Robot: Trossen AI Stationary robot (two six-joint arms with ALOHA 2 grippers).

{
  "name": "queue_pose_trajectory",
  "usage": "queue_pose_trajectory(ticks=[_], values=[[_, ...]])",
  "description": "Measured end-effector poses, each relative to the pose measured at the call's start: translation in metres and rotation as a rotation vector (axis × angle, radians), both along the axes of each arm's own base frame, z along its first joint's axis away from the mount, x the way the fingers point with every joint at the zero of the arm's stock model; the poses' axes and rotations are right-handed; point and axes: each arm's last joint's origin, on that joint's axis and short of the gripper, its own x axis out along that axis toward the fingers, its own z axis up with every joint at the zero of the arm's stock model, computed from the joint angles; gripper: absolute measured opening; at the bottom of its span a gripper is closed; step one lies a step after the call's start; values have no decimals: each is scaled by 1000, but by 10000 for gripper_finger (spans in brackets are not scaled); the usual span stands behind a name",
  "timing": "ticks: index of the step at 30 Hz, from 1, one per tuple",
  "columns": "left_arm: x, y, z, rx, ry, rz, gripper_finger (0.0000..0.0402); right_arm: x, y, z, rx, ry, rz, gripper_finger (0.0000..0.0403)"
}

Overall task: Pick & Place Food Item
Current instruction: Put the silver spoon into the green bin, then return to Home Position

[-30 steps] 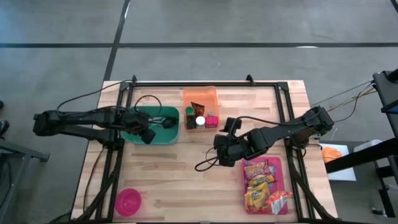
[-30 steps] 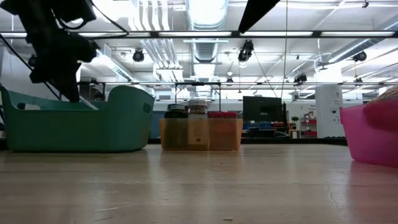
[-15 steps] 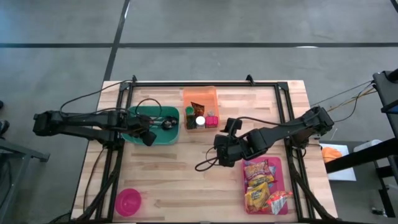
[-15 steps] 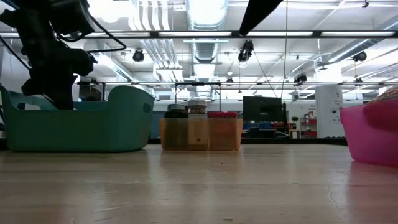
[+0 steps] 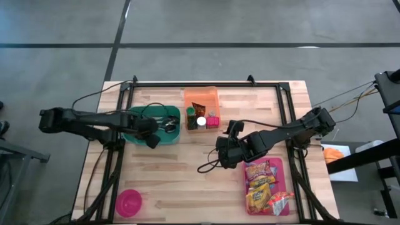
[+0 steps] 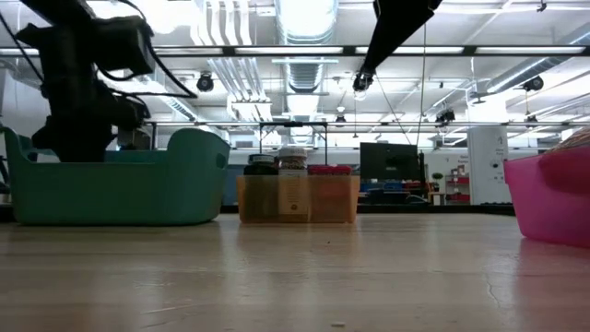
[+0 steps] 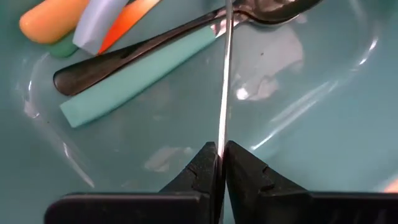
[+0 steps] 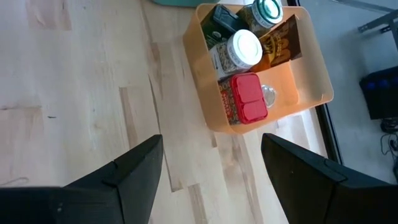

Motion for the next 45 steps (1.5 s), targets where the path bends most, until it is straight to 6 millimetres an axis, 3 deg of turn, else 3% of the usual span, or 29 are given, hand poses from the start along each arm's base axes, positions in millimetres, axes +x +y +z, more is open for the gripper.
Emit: queue_pose_trajectory(ticks=[12,30,34,45], values=[[20,4,-14,14,142,-70,38,-2,6,0,1,-2,20,270],[23,5,-15,26,161,-106,46,-2,8,0,2,-3,26,270],[22,7,-15,23,161,-96,84,-2,8,0,2,-4,25,270],[21,12,-14,-103,143,-65,240,-2,8,0,0,-6,23,270]])
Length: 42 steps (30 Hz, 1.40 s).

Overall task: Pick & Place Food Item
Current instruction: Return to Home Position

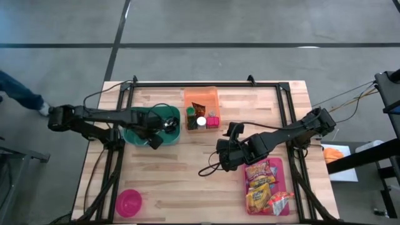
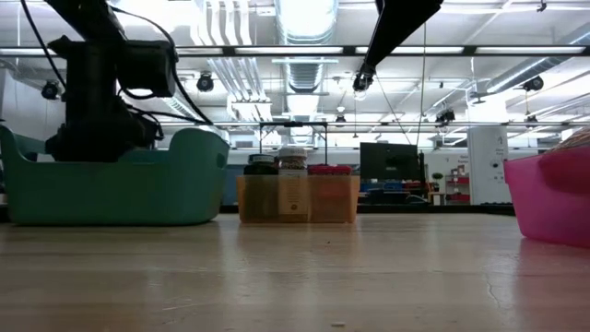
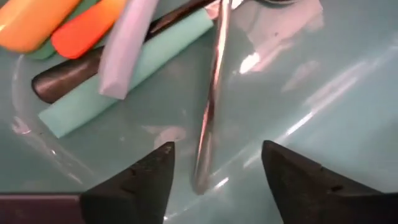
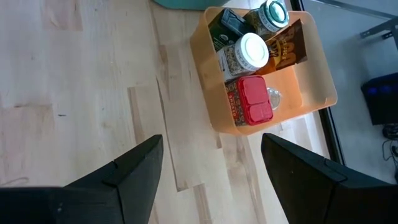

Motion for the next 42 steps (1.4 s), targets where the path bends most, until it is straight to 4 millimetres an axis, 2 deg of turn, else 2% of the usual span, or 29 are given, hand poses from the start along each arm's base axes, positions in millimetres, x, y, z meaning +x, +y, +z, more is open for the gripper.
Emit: queue_pose_trajectory(ticks=[5,12,18,24,29,33,38,42], values=[[7,1,18,-20,-21,-7,267,-1,0,1,2,-5,-3,270],[20,3,65,13,-166,-50,270,-11,-4,16,17,-51,-3,270],[19,1,102,118,-332,-132,270,-35,-14,26,48,-125,-7,270],[14,-4,123,318,-476,-275,270,-65,-26,30,121,-325,5,270],[7,-6,134,377,-542,-360,270,-86,-34,32,170,-496,29,270],[-1,-7,138,398,-577,-358,270,-102,-40,28,197,-586,38,270],[-1,-4,131,483,-598,-319,270,-122,-49,15,180,-572,49,270],[4,-3,111,500,-616,-289,270,-133,-53,2,175,-555,49,270]])
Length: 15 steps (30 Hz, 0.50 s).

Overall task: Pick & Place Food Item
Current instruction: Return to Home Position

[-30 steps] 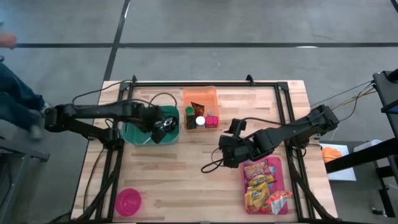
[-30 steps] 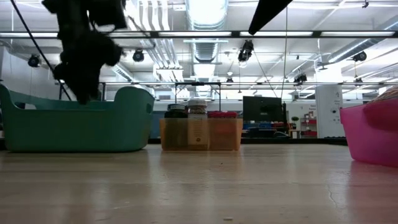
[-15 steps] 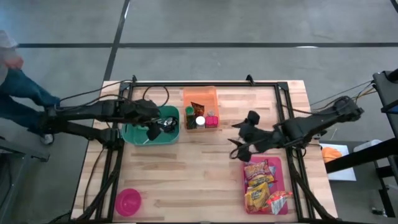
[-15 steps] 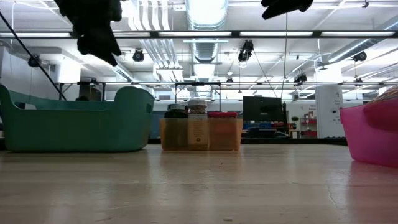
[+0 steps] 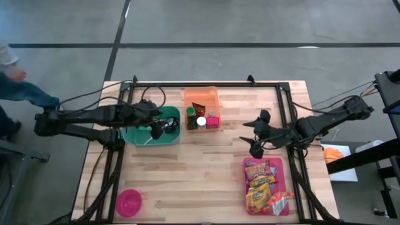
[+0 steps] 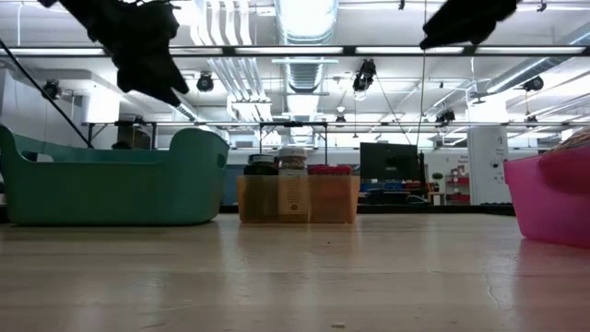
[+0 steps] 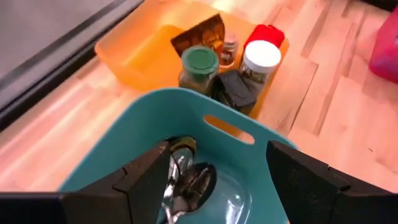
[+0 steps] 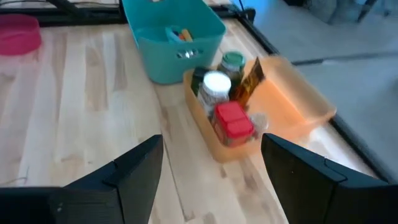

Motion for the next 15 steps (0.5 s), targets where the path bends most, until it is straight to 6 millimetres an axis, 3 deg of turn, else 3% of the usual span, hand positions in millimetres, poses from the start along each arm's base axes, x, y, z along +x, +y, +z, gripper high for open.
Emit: queue_pose_trajectory(ticks=[5,11,15], values=[[5,1,-9,52,-79,-36,270,-6,-2,-15,79,-19,-49,270],[7,-1,-6,34,-131,-117,270,-3,-1,-17,83,-105,-24,270],[4,-3,-19,26,-180,-145,270,-9,-3,-25,71,-134,-2,270]])
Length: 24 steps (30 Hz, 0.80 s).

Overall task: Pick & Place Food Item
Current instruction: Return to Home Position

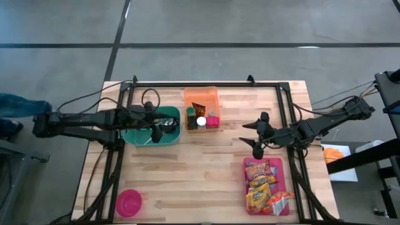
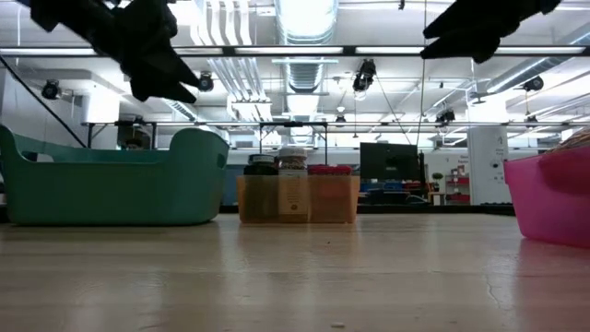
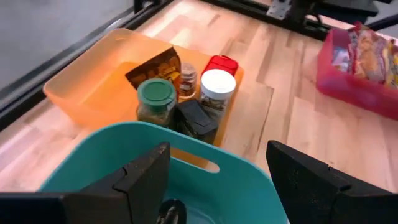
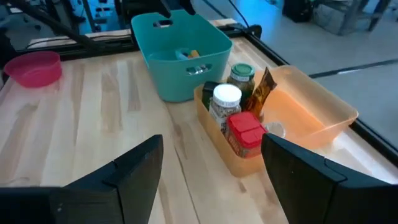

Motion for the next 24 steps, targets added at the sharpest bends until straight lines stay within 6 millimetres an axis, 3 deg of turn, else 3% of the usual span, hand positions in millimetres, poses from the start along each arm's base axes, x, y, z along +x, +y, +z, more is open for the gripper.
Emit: queue_pose_trajectory(ticks=[5,11,24], values=[[-17,-2,-21,29,-88,-15,270,-16,-5,-13,40,-48,35,270],[-37,-7,-30,-18,-172,-71,270,-35,-10,-26,113,-192,129,270],[-50,-11,-69,-66,-274,-77,270,-59,-17,-66,144,-358,226,270]])
